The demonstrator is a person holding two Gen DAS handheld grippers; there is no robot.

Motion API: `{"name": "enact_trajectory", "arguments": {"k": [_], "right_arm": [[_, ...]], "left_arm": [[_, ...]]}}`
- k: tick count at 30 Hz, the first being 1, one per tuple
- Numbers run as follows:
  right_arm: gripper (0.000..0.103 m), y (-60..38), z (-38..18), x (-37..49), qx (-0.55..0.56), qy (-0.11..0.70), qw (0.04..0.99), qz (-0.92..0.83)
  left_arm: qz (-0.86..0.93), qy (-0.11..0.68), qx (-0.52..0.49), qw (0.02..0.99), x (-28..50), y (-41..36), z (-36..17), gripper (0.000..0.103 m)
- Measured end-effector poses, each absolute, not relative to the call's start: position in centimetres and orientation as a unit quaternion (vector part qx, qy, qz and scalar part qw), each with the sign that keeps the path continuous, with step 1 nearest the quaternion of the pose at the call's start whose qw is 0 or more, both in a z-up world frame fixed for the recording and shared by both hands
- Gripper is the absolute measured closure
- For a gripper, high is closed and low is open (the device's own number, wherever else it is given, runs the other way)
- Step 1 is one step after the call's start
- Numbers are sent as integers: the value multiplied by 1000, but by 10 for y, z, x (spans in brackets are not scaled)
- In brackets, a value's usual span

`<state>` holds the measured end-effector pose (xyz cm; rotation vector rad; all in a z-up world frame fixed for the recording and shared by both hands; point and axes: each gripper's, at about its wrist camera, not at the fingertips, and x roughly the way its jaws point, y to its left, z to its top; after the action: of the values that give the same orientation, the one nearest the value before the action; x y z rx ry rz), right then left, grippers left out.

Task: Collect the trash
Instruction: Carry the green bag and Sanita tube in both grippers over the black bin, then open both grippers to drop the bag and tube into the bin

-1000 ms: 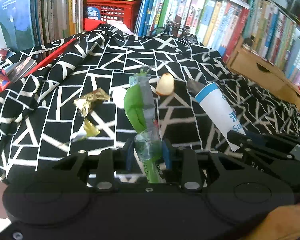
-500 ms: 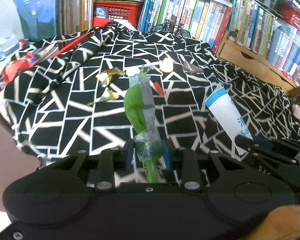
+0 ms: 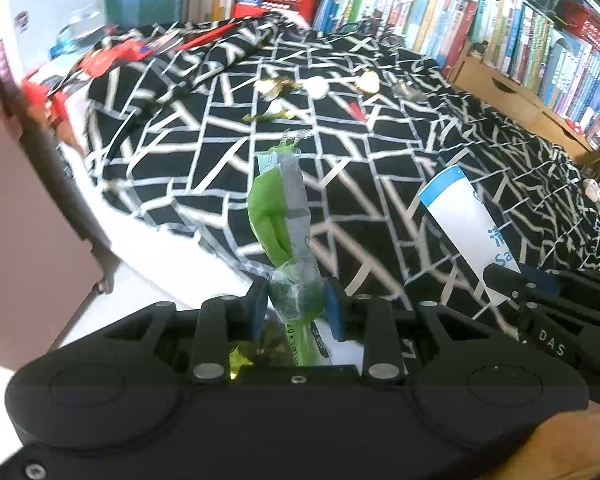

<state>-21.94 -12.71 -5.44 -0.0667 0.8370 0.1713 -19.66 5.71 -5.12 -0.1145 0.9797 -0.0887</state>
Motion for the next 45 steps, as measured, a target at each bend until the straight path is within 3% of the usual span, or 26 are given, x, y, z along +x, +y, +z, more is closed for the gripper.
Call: {"name": "enact_trajectory", "arguments": {"k": [16,41,44,45], "right_arm": [[84,-70,-117,-264,-52,449,874,178],[83,-19,-325,-230,-74,522,823,211],[78,-20,-341,-227,-78,521,822,217],[68,-17,-344,-224,-79,521,821,220]], "left_arm": [[40,515,-97,851,-272,107,-135,74],[58,570,-116,811,-230,138,-373,74],[62,571,-121,809,-225,137,-392,73],[63,572,-122,809,-224,136,-396,67]]}}
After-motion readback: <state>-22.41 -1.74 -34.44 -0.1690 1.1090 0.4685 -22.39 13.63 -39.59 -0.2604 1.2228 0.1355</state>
